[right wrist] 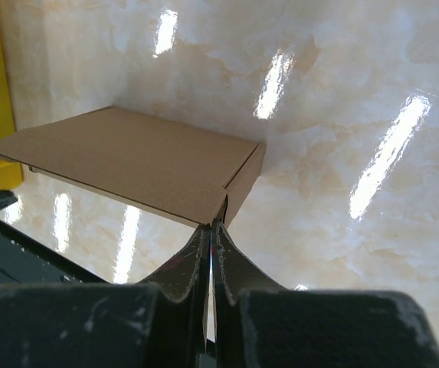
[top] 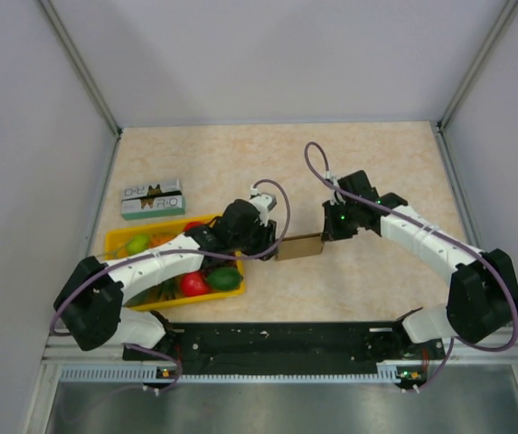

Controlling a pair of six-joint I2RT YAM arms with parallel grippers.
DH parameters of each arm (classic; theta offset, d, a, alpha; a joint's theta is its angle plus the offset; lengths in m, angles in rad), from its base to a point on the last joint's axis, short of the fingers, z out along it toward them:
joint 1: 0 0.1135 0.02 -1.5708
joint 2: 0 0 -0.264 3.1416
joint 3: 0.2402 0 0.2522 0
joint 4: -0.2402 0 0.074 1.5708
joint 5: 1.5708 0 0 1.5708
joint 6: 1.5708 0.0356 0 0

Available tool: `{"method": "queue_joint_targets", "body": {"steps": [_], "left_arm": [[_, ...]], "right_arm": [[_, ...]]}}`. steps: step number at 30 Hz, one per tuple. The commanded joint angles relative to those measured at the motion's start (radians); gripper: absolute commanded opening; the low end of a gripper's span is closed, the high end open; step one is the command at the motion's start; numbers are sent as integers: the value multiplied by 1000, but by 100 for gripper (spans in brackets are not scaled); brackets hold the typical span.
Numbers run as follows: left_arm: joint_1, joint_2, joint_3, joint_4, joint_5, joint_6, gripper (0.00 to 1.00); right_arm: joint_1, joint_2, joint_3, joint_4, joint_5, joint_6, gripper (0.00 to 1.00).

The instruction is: Fold the paper box

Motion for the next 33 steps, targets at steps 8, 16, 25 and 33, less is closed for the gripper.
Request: {"method": "queue_joint_targets", "body": {"steps": [8,16,25,33], "left_arm": [[-65,144,112,14,-237,-88,46],[-67,222,146,-18,-317,-117,37],[-67,219,128,-2,-274,-108,35],[-59,51,66,9,-155,-83,64]], "right_arm": [[6,18,48,-45,31,-16,0],[7,27,51,-47,39,-58,0],[27,41,12,-1,52,-57,0],[26,-5,-8,55,31,-3,0]]}}
